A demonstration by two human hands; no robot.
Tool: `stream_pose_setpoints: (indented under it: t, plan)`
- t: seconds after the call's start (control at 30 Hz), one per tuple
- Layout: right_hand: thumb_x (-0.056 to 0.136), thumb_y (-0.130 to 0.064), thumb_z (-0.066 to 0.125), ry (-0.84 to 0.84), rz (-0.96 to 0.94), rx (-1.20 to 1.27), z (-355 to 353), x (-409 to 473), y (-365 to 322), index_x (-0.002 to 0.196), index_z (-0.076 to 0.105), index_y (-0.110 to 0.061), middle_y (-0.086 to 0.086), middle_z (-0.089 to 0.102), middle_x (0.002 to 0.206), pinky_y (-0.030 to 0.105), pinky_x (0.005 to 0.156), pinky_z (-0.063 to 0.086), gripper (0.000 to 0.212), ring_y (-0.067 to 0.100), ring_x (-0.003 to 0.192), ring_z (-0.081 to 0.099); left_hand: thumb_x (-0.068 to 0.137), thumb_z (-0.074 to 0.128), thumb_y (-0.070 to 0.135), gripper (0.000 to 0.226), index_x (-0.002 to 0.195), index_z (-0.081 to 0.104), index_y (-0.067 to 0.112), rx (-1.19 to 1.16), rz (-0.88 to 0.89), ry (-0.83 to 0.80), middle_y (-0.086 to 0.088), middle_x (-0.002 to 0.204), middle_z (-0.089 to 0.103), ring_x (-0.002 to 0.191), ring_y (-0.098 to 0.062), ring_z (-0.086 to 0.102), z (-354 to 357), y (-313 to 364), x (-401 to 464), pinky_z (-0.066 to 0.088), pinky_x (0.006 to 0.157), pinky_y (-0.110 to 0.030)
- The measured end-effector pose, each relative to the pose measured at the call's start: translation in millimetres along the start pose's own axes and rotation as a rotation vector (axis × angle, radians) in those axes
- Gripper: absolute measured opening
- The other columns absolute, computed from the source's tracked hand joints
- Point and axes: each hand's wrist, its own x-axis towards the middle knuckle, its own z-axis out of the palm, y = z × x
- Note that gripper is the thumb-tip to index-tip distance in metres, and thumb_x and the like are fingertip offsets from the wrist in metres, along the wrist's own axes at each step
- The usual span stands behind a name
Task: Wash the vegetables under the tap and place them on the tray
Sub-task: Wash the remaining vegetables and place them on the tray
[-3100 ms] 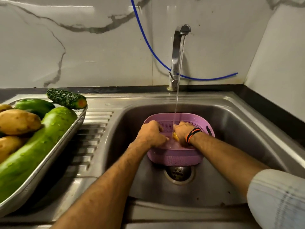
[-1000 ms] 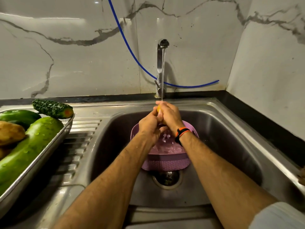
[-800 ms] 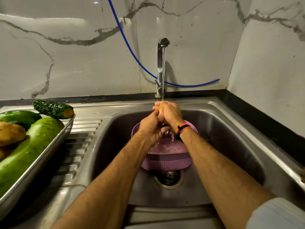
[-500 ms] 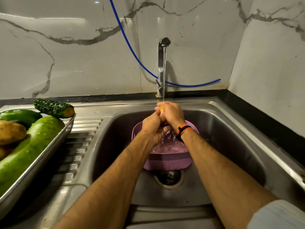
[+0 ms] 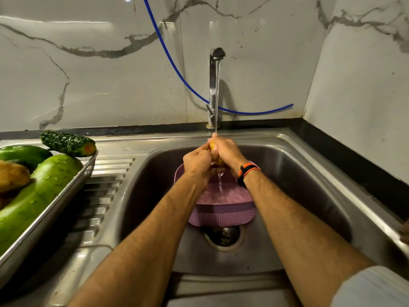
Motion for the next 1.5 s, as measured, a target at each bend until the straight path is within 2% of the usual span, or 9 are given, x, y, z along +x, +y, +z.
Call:
stream_pose_setpoints:
  t: [0.17,0.23,0.4,0.67,0.87,1.03,1.2,1.37,1.5]
  plan:
    - [0.095,-0.046,0.056,-0.020,0.000,0.021,-4.1,2.2,3.6,0.088,0.070,-0.015,0.006,0.070,0.088,0.039,0.081,0.056,0.034,0.023,0.086,0.067,0.099,0.055,0.005,0.024,0.120,0.067,0.005,0.027,0.023,-0.011,-0.020,0.108,0.070,0.095,-0.031,0.069,-0.9,0.3,0.2,0.063,0.070,-0.041]
    - [0.094,-0.034,0.061,-0.050,-0.014,0.041,-6.9,0.2,6.1,0.092,0.070,-0.013,0.005,0.071,0.082,0.034,0.070,0.057,0.023,0.021,0.078,0.068,0.101,0.049,0.003,0.023,0.113,0.068,0.004,0.026,0.010,0.001,-0.018,0.096,0.069,0.084,-0.029,0.069,-3.1,0.7,0.5,0.062,0.060,-0.037]
    - [0.098,-0.029,0.057,-0.031,0.005,0.219,-7.3,4.2,5.4,0.081,0.065,-0.007,0.006,0.064,0.068,0.035,0.064,0.052,0.029,0.017,0.063,0.059,0.100,0.049,0.003,0.021,0.088,0.066,0.006,0.092,-0.074,-0.014,-0.013,0.077,0.063,0.065,-0.016,0.060,-5.4,0.3,7.7,0.058,0.068,-0.031]
    - [0.098,-0.039,0.050,0.168,-0.006,0.001,4.8,4.8,10.0,0.094,0.066,-0.019,0.009,0.070,0.106,0.048,0.096,0.051,0.027,0.028,0.102,0.065,0.097,0.057,0.002,0.012,0.107,0.061,-0.002,0.008,-0.099,0.002,-0.017,0.092,0.066,0.085,-0.024,0.068,-6.3,-2.0,8.5,0.061,0.064,-0.034]
    - [0.101,-0.025,0.046,0.201,-0.266,-0.178,11.0,-9.6,3.4,0.116,0.069,-0.018,0.003,0.068,0.114,0.032,0.087,0.049,0.028,0.018,0.104,0.059,0.094,0.054,-0.004,0.024,0.086,0.072,0.009,-0.027,-0.025,0.071,-0.012,0.081,0.071,0.074,-0.021,0.067,-2.6,-2.1,4.7,0.058,0.054,-0.028]
    - [0.092,-0.025,0.057,0.112,-0.100,0.044,1.6,-3.0,-3.4,0.089,0.076,-0.019,0.002,0.077,0.093,0.039,0.094,0.053,0.020,0.020,0.089,0.069,0.095,0.051,-0.009,0.021,0.090,0.068,0.003,-0.024,-0.065,-0.097,-0.015,0.086,0.069,0.078,-0.027,0.069,-7.0,6.2,2.3,0.062,0.064,-0.042]
    - [0.098,-0.022,0.052,0.191,-0.244,-0.133,14.1,-8.4,2.5,0.097,0.071,-0.016,-0.007,0.066,0.084,0.027,0.079,0.047,0.020,0.010,0.083,0.058,0.092,0.062,0.001,0.020,0.074,0.070,0.005,-0.072,-0.030,0.172,-0.007,0.061,0.062,0.046,-0.012,0.055,1.2,-1.3,6.7,0.042,0.038,-0.022]
    - [0.093,-0.028,0.059,0.196,-0.116,-0.064,7.3,-3.0,-4.5,0.086,0.076,-0.018,0.003,0.075,0.093,0.033,0.087,0.052,0.021,0.023,0.094,0.068,0.093,0.054,-0.007,0.022,0.107,0.070,-0.003,-0.065,-0.057,-0.003,-0.014,0.079,0.069,0.065,-0.021,0.069,-10.1,2.2,10.4,0.057,0.047,-0.030]
    - [0.095,-0.033,0.055,0.152,-0.197,-0.088,8.9,-8.1,3.0,0.095,0.075,-0.020,0.004,0.074,0.099,0.039,0.091,0.053,0.024,0.022,0.096,0.066,0.091,0.065,0.001,0.013,0.098,0.075,0.000,-0.068,-0.017,0.144,-0.011,0.074,0.070,0.061,-0.018,0.065,2.1,-3.4,10.1,0.050,0.043,-0.025]
